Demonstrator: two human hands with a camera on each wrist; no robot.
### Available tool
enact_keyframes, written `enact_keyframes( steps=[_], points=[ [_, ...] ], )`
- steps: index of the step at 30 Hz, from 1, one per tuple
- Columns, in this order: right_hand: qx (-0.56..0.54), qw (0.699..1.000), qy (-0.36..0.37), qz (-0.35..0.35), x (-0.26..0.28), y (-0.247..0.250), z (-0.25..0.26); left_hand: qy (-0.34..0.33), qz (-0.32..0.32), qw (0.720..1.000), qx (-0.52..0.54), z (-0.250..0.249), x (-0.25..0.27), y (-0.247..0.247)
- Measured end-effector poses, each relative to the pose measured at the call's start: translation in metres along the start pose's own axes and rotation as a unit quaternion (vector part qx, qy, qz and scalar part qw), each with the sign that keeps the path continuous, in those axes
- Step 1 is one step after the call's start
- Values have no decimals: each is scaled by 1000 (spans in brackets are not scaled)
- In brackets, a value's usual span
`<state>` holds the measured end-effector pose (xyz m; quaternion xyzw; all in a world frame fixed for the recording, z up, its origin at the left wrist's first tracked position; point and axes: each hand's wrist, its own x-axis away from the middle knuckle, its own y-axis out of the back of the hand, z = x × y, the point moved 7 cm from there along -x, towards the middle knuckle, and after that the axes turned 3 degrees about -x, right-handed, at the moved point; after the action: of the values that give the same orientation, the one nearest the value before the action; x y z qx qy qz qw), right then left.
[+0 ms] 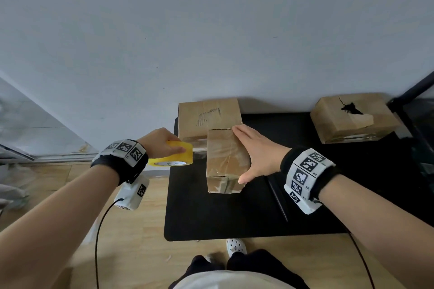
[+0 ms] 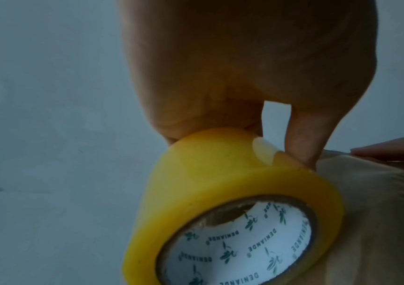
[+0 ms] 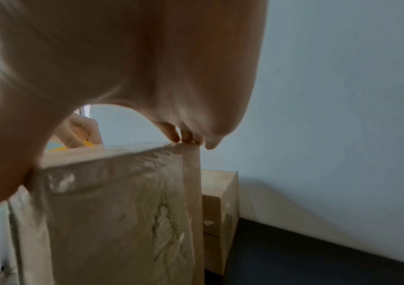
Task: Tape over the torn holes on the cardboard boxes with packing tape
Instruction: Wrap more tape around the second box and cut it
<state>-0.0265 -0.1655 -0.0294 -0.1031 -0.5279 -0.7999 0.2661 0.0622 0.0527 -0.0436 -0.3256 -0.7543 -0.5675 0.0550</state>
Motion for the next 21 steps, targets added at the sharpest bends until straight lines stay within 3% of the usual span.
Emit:
enact_keyframes(
  steps=[3, 9, 16, 21],
  points=[
    [48, 999, 24, -3, 2, -3, 18, 2, 6, 1000, 3, -1, 0, -3],
    [144, 982, 91, -81, -10, -29, 59, 8, 10, 1000, 10, -1, 3, -8],
    [158, 979, 70, -110, -6, -34, 37, 17, -9, 1000, 17, 5, 6, -9],
    [164, 982, 11, -91, 10, -27, 6, 15, -11, 999, 36, 3, 5, -15]
  ],
)
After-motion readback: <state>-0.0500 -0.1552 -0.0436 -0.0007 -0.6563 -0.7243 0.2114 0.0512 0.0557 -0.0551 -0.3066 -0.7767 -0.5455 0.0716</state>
